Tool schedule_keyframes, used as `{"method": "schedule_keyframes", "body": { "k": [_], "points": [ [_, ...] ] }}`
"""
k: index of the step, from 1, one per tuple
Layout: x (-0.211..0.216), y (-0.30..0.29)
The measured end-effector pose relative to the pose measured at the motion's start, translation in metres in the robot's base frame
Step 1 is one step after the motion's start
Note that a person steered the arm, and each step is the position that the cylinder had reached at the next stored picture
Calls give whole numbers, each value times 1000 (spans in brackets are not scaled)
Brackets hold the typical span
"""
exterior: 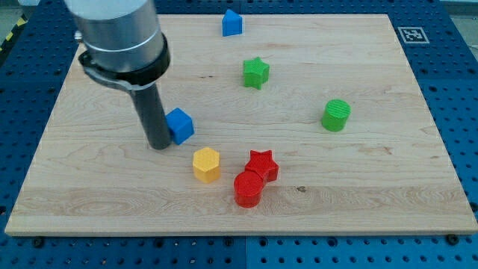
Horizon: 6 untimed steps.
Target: Push blue cube to the blue triangle
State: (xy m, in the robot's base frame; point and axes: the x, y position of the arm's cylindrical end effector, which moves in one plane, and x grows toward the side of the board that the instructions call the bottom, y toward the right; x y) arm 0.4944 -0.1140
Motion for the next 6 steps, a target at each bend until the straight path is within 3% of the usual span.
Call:
{"method": "schedule_keyframes", "body": {
  "k": [6],
  "points": [
    [-131,105]
  ]
}}
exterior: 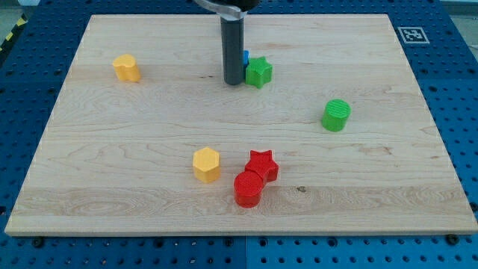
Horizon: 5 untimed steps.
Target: Push blue cube to the blue triangle
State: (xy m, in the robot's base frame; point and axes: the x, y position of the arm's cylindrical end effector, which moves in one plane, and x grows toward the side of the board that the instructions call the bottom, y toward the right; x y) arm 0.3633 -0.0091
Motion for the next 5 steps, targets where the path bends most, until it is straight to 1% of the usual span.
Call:
{"method": "schedule_keyframes", "body": {
  "k": [1,5],
  "points": [
    [-2,3],
    [-72,7]
  ]
}}
